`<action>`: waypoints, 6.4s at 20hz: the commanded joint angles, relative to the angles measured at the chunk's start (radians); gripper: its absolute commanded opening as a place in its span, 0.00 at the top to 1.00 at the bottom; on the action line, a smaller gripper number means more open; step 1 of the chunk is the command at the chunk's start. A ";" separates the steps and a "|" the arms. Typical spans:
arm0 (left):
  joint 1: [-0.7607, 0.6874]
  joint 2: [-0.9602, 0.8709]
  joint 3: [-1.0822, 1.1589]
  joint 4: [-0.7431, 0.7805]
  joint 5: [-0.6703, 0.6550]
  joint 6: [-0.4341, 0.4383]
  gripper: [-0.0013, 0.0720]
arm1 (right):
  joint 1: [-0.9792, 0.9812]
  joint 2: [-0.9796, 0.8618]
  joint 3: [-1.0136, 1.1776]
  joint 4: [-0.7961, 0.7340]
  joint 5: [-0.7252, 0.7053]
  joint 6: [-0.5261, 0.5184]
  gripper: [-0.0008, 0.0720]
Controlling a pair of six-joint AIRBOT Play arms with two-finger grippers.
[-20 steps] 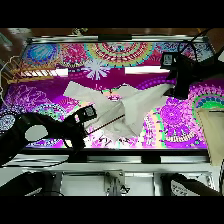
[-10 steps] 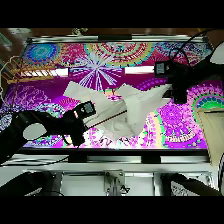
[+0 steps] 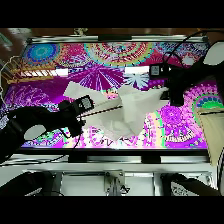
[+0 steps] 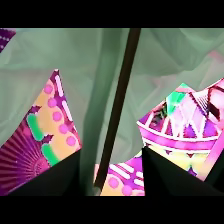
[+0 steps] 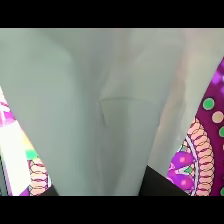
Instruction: Fold the shirts.
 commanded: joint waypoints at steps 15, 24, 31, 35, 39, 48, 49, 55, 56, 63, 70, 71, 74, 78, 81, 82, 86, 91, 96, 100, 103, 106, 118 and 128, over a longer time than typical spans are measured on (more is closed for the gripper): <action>0.156 0.003 0.135 0.166 -0.081 -0.220 0.04 | -0.001 0.063 0.000 -0.014 0.021 0.097 0.88; 0.356 0.034 0.074 -0.294 -0.063 -0.487 0.11 | -0.001 0.231 0.000 -0.006 0.017 0.287 0.88; 0.325 -0.014 -0.207 -0.807 0.345 -0.471 0.25 | -0.001 0.325 0.000 0.031 0.017 0.447 0.88; 0.213 -0.117 -0.196 -1.070 0.512 -0.357 0.28 | 0.000 0.336 0.000 0.097 0.018 0.484 0.88; 0.166 -0.196 -0.186 -1.262 0.572 -0.241 0.28 | 0.000 0.336 0.000 0.096 0.029 0.496 0.88; 0.158 -0.327 -0.106 -1.295 0.671 -0.235 0.29 | 0.000 0.336 0.000 0.111 0.031 0.520 0.88; 0.150 -0.348 -0.081 -1.295 0.690 -0.227 0.35 | 0.000 0.336 0.000 0.111 0.034 0.524 0.88; 0.167 -0.352 -0.008 -1.289 0.685 -0.116 0.90 | 0.000 0.336 0.000 0.076 0.049 0.552 0.88; 0.196 -0.335 -0.008 -1.289 0.668 -0.082 0.90 | 0.000 0.336 0.000 0.064 0.050 0.553 0.88; 0.495 -0.264 0.000 -1.291 0.476 0.026 0.90 | 0.000 0.336 0.000 0.106 0.023 0.549 0.88; 0.512 -0.279 0.068 -1.291 0.501 0.026 0.90 | 0.000 0.336 0.000 0.236 -0.036 0.545 0.88; 0.512 -0.284 0.072 -1.291 0.501 0.026 0.90 | 0.000 0.335 0.000 0.240 -0.036 0.534 0.88; 0.535 -0.302 0.073 -1.291 0.500 0.022 0.90 | 0.000 0.335 0.000 0.257 -0.035 0.515 0.88; 0.580 -0.303 0.082 -1.309 0.487 0.022 0.90 | 0.000 0.330 0.000 0.253 -0.031 0.515 0.88; 0.586 -0.303 0.108 -1.310 0.469 0.023 0.90 | 0.000 0.319 0.000 0.241 -0.031 0.515 0.88; 0.586 -0.303 0.116 -1.310 0.465 0.023 0.90 | 0.000 0.315 0.000 0.233 -0.032 0.515 0.88; 0.599 -0.303 0.136 -1.309 0.425 0.061 0.90 | 0.000 0.296 0.000 0.183 -0.033 0.515 0.88; 0.608 -0.298 0.151 -1.310 0.383 0.095 0.90 | 0.000 0.293 0.000 0.183 -0.024 0.515 0.88; 0.546 -0.298 0.265 -1.313 0.366 0.103 0.90 | 0.000 0.280 0.000 0.197 -0.011 0.563 0.88; 0.483 -0.298 0.415 -1.313 0.326 0.106 0.90 | 0.000 0.222 0.000 0.215 -0.026 0.647 0.88; 0.434 -0.298 0.545 -1.313 0.317 0.152 0.90 | 0.000 0.192 0.000 0.236 -0.073 0.666 0.88; 0.397 -0.297 0.670 -1.313 0.311 0.154 0.90 | 0.000 0.186 0.000 0.250 -0.130 0.690 0.88; 0.386 -0.276 0.779 -0.663 -0.057 -0.058 0.90 | -0.001 0.278 0.001 0.229 -0.381 0.812 0.88; 0.388 -0.299 0.780 -0.657 -0.016 -0.120 0.22 | 0.000 0.369 0.000 0.380 -0.390 0.848 0.88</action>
